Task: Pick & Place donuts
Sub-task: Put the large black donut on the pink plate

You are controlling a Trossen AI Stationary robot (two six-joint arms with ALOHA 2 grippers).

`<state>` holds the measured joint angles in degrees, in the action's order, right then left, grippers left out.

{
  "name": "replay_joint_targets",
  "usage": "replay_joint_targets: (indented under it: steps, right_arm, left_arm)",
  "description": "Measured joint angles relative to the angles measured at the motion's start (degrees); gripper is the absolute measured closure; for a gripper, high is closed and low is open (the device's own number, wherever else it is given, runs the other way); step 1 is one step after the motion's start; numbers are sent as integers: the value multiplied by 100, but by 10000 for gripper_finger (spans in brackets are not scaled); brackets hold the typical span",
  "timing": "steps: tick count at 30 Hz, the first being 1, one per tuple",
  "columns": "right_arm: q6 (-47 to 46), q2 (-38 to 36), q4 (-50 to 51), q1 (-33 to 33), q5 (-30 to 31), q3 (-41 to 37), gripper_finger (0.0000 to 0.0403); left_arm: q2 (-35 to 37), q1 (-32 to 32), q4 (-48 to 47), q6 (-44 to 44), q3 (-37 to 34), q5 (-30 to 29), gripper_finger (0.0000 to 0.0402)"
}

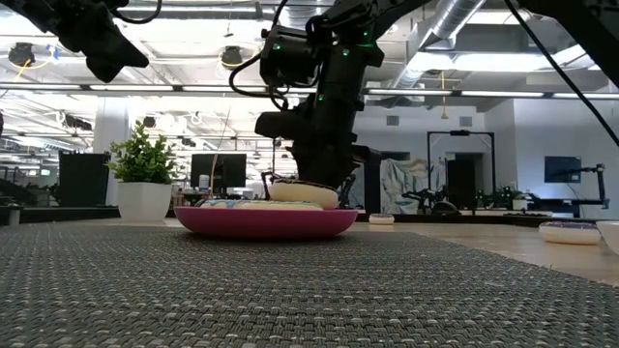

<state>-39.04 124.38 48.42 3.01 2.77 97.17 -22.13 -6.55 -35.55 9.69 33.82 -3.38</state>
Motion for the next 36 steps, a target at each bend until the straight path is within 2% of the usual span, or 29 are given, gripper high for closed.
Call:
replay_joint_targets:
  steps: [16, 20, 30, 36]
  right_arm:
    - [-3, -2, -1, 2, 19, 0, 311]
    - [-11, -9, -2, 2, 19, 0, 286]
    - [-11, -11, -2, 2, 16, 0, 195]
    - [-9, -47, 48, 13, -119, -4, 170]
  left_arm:
    - [0, 0, 0, 0, 0, 0, 402]
    - [0, -2, 0, 0, 0, 0, 402]
    - [0, -2, -2, 0, 0, 0, 402]
    - [0, -2, -4, 0, 0, 0, 402]
